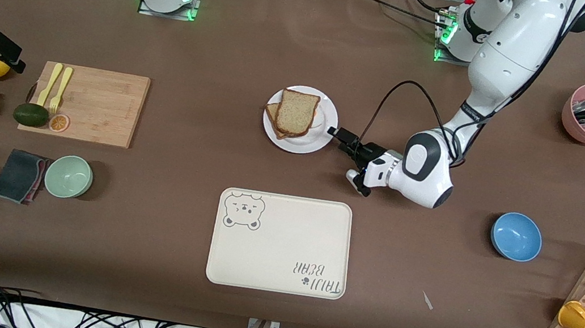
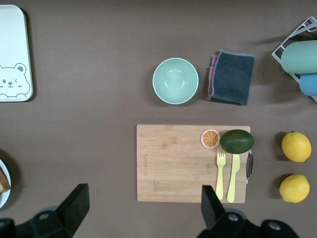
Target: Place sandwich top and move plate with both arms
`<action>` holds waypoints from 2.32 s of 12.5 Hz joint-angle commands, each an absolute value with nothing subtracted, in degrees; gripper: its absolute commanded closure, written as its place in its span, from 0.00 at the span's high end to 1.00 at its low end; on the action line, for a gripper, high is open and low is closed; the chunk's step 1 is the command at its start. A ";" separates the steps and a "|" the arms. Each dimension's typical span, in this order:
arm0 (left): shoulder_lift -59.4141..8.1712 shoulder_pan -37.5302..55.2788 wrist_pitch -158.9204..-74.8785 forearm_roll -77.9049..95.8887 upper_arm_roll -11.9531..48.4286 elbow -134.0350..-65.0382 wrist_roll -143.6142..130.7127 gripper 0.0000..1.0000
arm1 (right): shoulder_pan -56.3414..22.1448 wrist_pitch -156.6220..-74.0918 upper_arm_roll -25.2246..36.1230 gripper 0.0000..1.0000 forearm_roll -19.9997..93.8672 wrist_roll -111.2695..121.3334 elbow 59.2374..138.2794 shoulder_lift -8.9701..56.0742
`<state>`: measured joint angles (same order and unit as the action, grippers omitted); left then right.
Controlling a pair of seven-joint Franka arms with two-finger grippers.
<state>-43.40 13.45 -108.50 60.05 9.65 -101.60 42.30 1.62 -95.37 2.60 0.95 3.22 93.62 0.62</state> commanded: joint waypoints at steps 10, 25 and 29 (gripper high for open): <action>-44.82 15.82 -111.53 62.75 9.58 -102.13 49.75 0.90 | 1.58 -95.18 5.01 1.00 1.85 3.60 92.37 0.26; -45.70 17.31 -112.32 64.95 9.58 -102.13 49.75 0.32 | 1.58 -95.89 6.59 1.00 3.77 3.51 92.29 -0.78; -46.14 18.10 -112.41 64.95 9.58 -102.04 49.75 0.32 | 1.58 -97.46 7.65 1.00 3.60 3.60 92.29 0.53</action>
